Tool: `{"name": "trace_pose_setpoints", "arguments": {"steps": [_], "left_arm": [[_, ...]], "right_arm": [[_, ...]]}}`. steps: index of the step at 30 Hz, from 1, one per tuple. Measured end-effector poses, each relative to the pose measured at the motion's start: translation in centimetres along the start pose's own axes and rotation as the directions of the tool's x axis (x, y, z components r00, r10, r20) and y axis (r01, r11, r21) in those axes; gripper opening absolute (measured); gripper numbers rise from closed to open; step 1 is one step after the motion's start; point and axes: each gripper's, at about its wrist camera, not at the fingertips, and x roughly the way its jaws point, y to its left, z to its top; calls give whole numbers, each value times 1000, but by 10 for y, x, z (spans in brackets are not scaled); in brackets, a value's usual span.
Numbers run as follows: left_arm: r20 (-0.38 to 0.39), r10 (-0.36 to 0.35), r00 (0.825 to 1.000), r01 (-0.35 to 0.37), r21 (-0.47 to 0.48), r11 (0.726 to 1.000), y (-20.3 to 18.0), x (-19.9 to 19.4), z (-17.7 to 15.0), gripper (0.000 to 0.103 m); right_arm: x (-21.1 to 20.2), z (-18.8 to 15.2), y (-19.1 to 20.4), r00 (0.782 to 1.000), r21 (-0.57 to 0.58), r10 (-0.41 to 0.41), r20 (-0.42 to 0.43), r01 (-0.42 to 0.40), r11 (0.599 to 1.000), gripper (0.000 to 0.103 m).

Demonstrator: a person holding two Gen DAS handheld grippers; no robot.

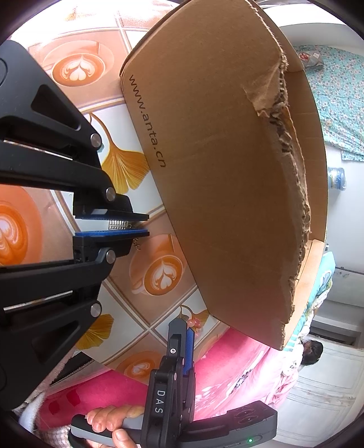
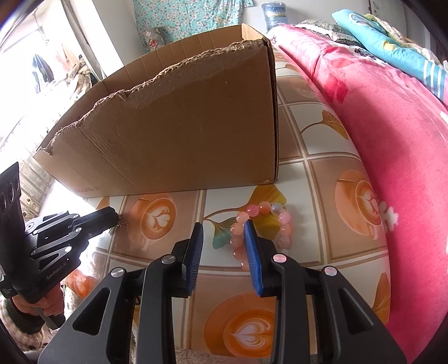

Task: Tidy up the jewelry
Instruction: 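Hold the gold charm in the left tool while the right tool approaches the pink bead bracelet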

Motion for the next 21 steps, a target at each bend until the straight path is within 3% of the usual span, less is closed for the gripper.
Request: {"name": "trace_pose_setpoints", "arguments": {"steps": [21], "left_arm": [[-2, 2, 1000, -2, 1, 1000, 0, 0, 0, 5]], "right_arm": [[0, -1, 0, 1000, 9, 8, 2, -8, 1000, 30]]}}
